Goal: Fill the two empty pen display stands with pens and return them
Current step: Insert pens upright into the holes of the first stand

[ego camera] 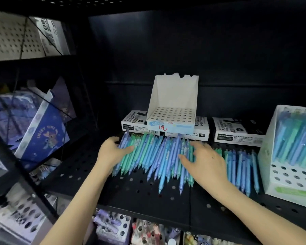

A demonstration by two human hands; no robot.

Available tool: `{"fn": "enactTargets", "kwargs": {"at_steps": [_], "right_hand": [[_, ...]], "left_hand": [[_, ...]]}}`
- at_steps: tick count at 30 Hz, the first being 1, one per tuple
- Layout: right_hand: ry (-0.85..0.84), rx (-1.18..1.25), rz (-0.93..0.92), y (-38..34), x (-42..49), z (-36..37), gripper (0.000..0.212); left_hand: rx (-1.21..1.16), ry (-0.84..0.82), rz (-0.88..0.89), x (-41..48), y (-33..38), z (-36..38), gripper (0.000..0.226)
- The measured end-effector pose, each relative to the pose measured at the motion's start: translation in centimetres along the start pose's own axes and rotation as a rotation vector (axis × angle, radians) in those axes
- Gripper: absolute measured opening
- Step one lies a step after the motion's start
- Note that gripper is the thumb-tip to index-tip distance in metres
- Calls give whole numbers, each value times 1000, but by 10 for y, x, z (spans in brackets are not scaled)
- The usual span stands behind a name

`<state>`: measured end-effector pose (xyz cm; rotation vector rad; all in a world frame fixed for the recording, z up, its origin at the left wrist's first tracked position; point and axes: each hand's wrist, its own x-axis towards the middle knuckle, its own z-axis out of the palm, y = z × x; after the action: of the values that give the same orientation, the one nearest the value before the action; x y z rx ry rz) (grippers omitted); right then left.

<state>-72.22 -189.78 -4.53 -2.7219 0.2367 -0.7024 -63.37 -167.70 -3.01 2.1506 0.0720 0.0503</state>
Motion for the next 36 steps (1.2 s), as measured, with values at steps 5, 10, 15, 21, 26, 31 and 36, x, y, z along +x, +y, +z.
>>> {"fn": "enactTargets", "kwargs": {"at_steps": [5, 10, 15, 21, 26, 31, 36], "right_hand": [[-14, 57, 32, -1, 0, -3, 53], [-44, 204, 97, 0, 0, -5, 42], [-87, 413, 186, 0, 4, -12, 42], [-85, 753, 377, 12, 13, -25, 35], [3, 985, 440, 22, 8, -56, 20], [202, 1007, 355, 44, -15, -102, 9], [528, 945, 310, 76, -31, -146, 8]], "left_hand": [[-6, 1, 44, 5, -2, 4, 30], [25, 19, 103, 8, -5, 2, 20], [24, 52, 145, 3, -4, 0, 25], [-73, 128, 222, -3, 7, -4, 32], [-247, 41, 299, -12, 29, 2, 25], [-444, -178, 366, -26, 66, 27, 25], [-542, -454, 391, -43, 98, 62, 31]]}}
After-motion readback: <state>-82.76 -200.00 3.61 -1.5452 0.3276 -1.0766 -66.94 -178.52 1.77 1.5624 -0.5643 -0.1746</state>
